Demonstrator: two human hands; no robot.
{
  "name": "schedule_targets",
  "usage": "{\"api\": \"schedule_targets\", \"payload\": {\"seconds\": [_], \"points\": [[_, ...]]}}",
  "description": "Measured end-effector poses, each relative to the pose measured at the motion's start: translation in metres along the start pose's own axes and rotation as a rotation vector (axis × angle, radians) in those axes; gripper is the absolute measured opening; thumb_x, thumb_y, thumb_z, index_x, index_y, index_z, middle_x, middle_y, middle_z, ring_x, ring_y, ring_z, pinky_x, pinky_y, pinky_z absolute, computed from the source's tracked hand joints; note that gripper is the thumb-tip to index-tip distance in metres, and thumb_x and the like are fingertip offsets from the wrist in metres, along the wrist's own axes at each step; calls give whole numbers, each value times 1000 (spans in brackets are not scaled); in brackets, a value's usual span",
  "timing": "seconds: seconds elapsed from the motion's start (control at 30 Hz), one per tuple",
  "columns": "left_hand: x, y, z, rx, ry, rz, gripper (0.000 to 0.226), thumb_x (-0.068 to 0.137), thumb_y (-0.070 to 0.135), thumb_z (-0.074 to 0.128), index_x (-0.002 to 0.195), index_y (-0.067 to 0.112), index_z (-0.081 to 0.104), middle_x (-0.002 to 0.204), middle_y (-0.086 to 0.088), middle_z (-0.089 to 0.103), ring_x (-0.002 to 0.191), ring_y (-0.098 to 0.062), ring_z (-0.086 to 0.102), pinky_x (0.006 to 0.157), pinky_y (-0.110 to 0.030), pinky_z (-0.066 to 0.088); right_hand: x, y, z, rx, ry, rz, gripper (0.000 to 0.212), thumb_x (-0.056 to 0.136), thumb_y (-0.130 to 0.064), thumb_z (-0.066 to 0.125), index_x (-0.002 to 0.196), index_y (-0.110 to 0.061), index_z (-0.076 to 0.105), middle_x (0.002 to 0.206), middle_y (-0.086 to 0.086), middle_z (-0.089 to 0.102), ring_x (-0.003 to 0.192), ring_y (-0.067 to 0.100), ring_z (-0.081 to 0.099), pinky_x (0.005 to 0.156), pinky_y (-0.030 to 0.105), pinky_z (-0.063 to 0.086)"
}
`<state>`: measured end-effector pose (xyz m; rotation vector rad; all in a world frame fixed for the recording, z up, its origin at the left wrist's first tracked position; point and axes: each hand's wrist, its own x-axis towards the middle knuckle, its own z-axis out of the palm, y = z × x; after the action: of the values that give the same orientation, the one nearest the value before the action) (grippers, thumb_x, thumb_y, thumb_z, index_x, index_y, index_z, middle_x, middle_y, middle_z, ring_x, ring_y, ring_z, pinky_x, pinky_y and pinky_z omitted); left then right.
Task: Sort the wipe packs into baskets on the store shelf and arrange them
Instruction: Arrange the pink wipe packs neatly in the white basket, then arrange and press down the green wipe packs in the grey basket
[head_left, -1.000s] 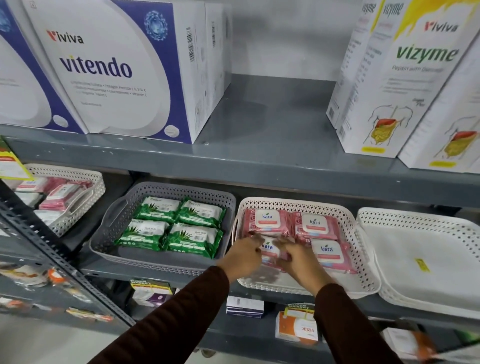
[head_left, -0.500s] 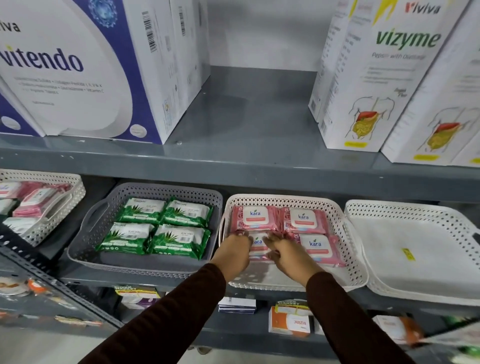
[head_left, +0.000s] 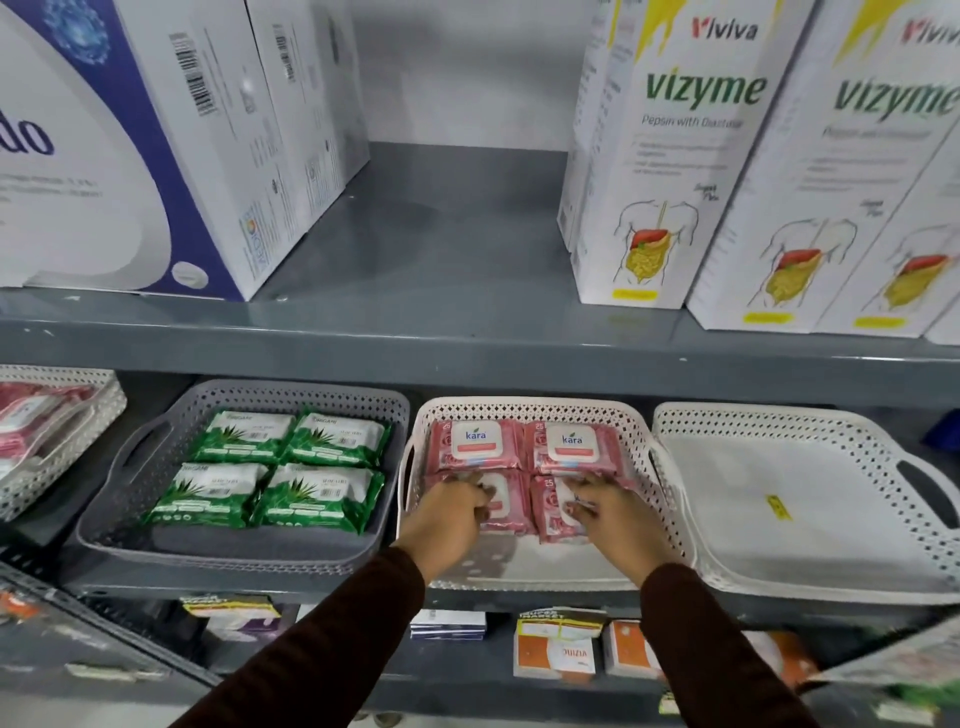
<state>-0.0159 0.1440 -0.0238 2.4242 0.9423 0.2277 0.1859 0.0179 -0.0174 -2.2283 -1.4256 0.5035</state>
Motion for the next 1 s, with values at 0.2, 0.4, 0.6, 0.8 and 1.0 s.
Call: {"api": "schedule_targets", "payload": {"seconds": [0.2,0.4,0.6,0.8,1.0], "points": [[2,-2,-6,-26,-21,-12,34,94,2,58,126,13,65,146,-2,48,127,-12,52,107,-13,26,2,3,5,48,-18,17,45,96,-30,58,139,-32,51,159,-6,30,141,20,41,117,36,30],[35,17,-19,210,248,3,48,102,31,34,147,17,40,160,-4,22,148,-25,14,121,-44,13,37,-7,-8,-268,160,-59,52,103,-37,31,152,-20,29,164,6,20,152,27,11,123,43,10],[57,10,4,344,10,-127,61,104,42,17,156,17,0,163,-3,-10,147,-32,-15,114,-51,-18,61,2,5,-318,-56,-71,63,102,-44,23,156,-17,6,166,8,3,152,28,-5,123,49,-4],[56,1,14,311,58,-60,57,104,42,14,156,22,3,163,0,-5,147,-29,-16,115,-47,-18,67,2,12,-335,-9,-67,57,103,-37,21,156,-17,12,165,6,12,152,31,3,124,50,0],[55,4,14,300,22,-66,57,104,40,13,156,20,0,163,1,-6,147,-29,-16,116,-46,-16,66,5,15,-364,-9,-49,57,104,-40,16,156,-19,7,166,4,8,152,31,0,124,48,-1]]}}
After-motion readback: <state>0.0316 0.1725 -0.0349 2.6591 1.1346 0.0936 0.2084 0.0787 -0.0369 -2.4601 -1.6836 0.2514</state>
